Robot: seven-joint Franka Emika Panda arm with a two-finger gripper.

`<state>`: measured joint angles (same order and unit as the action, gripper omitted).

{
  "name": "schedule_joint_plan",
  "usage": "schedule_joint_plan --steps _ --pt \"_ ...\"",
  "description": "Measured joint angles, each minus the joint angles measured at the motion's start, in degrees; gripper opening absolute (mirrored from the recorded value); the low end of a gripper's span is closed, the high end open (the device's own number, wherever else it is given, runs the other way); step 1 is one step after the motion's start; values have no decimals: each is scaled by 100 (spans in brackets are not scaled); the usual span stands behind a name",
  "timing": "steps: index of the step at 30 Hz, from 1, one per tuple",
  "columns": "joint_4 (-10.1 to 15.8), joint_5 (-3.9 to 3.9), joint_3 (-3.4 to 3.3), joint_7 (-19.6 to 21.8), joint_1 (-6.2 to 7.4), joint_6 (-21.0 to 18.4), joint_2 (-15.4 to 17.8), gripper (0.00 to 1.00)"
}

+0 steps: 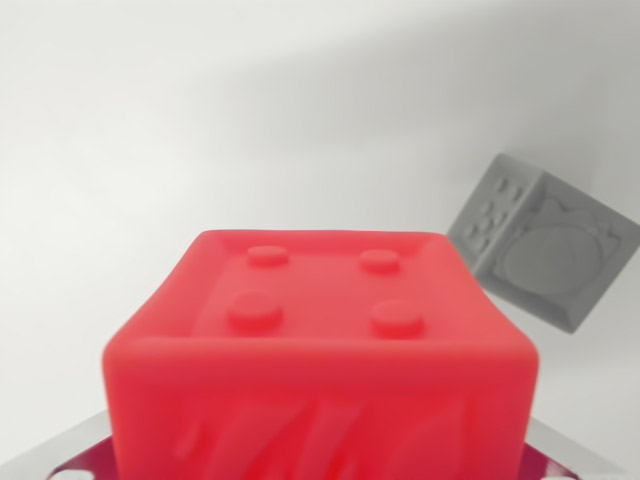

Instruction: Destack cube

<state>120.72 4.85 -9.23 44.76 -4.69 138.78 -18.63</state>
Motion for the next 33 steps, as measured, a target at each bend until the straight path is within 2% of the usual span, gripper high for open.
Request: schedule_joint_plan --steps 14,33 --pt "-38 -41 99 -330 84 13 -43 0" --pt "-99 -110 266 -789 176 19 -105 0"
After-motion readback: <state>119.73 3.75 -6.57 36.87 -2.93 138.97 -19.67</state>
